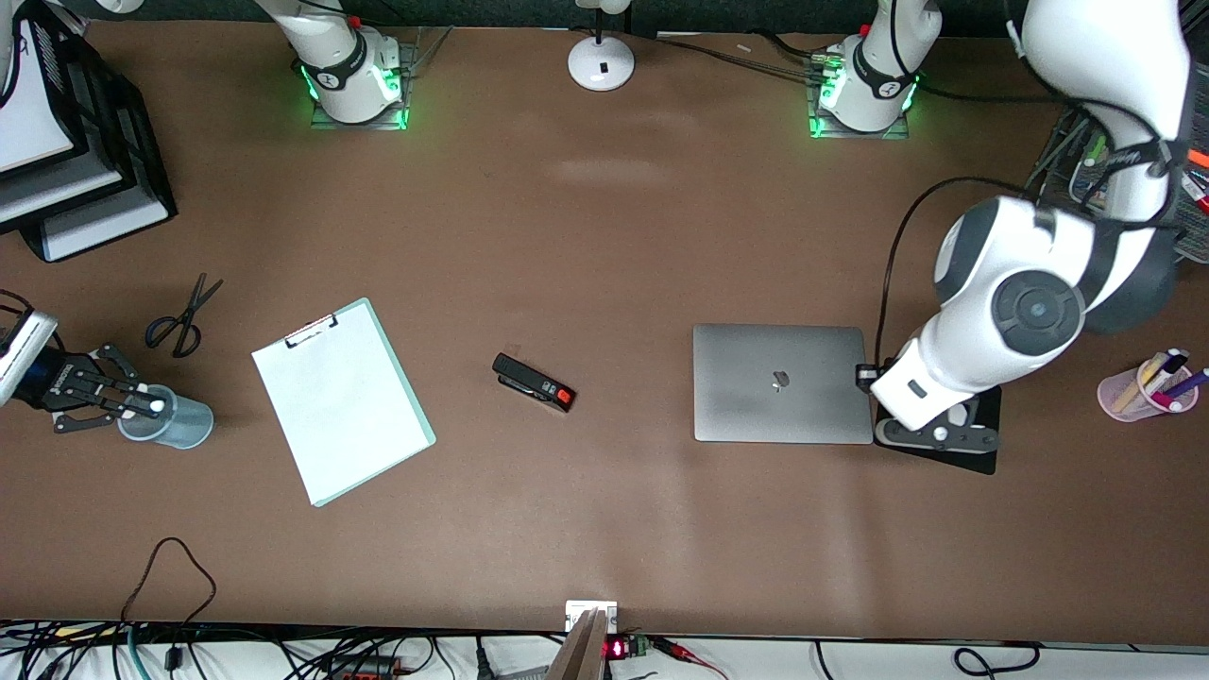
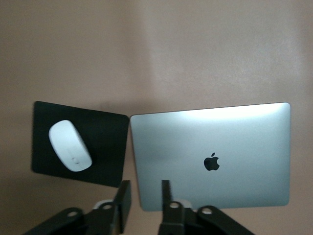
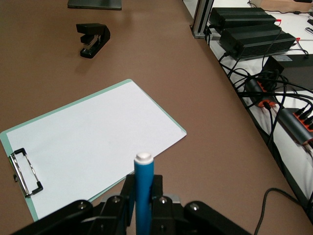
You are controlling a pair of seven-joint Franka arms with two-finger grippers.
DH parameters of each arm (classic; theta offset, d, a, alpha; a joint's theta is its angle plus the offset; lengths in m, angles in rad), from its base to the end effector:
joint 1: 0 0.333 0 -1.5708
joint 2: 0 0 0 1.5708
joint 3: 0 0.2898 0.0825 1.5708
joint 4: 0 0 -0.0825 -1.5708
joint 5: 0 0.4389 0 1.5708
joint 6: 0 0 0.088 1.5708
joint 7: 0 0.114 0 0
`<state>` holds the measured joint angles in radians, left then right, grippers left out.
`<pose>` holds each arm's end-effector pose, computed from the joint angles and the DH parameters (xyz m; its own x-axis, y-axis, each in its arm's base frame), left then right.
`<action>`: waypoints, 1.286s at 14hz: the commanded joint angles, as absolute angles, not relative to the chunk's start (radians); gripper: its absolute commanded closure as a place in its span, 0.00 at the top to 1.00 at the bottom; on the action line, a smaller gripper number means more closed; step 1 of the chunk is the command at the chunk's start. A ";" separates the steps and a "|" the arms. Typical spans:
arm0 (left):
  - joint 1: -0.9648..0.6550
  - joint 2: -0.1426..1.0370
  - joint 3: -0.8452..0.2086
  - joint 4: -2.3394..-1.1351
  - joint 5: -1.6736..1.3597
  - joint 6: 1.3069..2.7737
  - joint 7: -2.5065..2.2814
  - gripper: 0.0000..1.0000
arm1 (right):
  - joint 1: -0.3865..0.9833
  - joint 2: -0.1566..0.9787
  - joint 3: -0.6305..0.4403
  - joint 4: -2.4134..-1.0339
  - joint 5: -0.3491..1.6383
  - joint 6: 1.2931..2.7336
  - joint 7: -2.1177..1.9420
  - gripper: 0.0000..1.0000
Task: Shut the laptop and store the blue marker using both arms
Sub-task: 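Hold the marker over the pen cup while the left gripper withdraws from the laptop, then lower the blue marker into the pen cup and open the right gripper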
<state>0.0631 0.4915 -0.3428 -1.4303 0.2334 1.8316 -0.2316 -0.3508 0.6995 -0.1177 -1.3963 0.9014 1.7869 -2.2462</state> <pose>0.7126 -0.1483 0.3710 0.9957 -0.0807 -0.0460 -0.0840 -0.9937 -0.0745 0.6955 -0.2552 0.2453 0.0350 0.6972 0.7161 0.9790 -0.1678 0.1155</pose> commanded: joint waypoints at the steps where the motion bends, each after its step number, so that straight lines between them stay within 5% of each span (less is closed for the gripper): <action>1: 0.087 0.431 -0.359 -1.433 0.241 1.757 -0.206 1.00 | -0.399 0.764 -0.103 -1.333 0.952 1.747 -2.260 0.07; 9: 0.150 0.246 -0.356 -1.434 0.125 1.508 -0.075 1.00 | -0.431 0.824 -0.101 -1.316 0.979 1.755 -2.264 0.08; 13: 0.046 0.115 -0.111 -1.523 -0.012 1.532 0.076 1.00 | -0.440 0.851 -0.103 -1.315 0.979 1.759 -2.269 0.08; 16: 0.015 -0.007 -0.064 -1.722 -0.015 1.688 0.098 1.00 | -0.443 0.867 -0.103 -1.315 0.982 1.778 -2.264 0.08; 17: 0.015 -0.024 -0.064 -1.748 -0.012 1.706 0.095 1.00 | -0.446 0.868 -0.103 -1.312 0.985 1.776 -2.258 0.11; 18: 0.017 -0.032 -0.064 -1.756 -0.009 1.709 0.092 1.00 | -0.448 0.864 -0.103 -1.312 0.985 1.776 -2.246 0.38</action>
